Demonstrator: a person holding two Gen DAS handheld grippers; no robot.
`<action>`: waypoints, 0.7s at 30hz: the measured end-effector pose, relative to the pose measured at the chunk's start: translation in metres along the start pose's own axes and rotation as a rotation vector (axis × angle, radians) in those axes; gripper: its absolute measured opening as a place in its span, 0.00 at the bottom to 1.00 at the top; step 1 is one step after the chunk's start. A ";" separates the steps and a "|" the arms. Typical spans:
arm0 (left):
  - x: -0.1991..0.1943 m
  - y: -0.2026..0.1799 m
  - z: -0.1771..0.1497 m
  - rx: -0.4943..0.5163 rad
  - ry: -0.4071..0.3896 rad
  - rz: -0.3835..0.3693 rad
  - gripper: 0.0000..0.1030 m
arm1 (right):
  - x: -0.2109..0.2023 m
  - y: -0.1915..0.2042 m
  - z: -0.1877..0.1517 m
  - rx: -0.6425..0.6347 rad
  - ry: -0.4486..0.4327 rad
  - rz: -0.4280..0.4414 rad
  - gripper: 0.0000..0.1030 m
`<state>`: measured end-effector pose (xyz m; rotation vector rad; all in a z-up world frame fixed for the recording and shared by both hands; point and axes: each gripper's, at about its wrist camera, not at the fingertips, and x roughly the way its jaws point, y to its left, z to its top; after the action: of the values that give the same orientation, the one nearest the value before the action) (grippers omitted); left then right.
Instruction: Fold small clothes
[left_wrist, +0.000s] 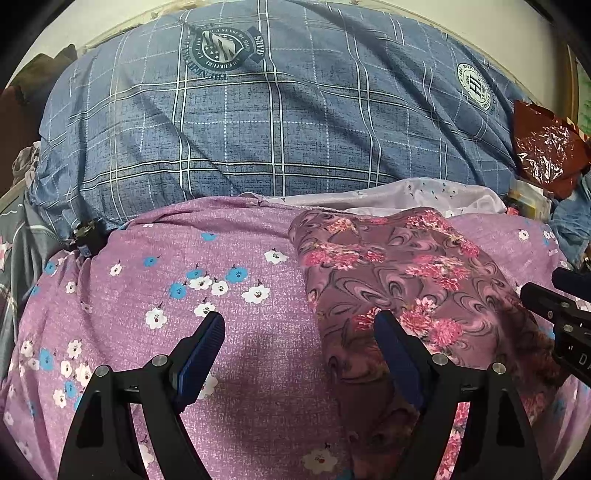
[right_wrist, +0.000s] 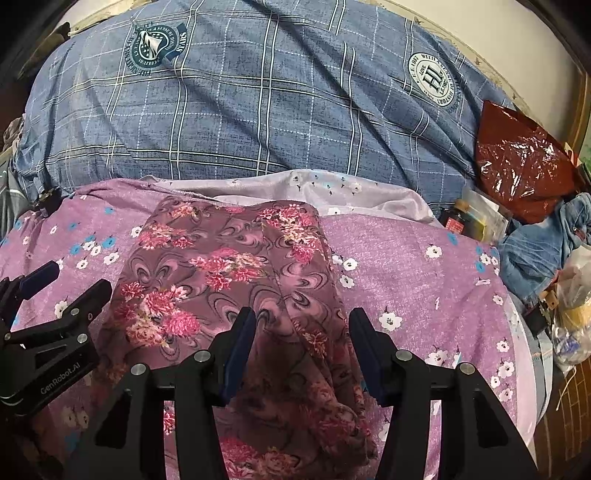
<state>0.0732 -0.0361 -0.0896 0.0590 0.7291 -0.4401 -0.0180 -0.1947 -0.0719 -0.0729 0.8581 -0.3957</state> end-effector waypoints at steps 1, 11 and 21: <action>0.001 0.000 0.000 0.000 0.005 -0.004 0.81 | 0.001 -0.002 0.000 0.008 0.003 0.007 0.53; 0.013 0.012 0.007 -0.003 0.071 -0.064 0.81 | 0.012 -0.042 -0.002 0.151 0.034 0.161 0.53; 0.036 0.051 0.017 -0.099 0.206 -0.258 0.80 | 0.073 -0.137 -0.024 0.668 0.145 0.686 0.60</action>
<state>0.1287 -0.0065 -0.1053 -0.0848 0.9659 -0.6498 -0.0361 -0.3458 -0.1105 0.8567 0.8015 -0.0217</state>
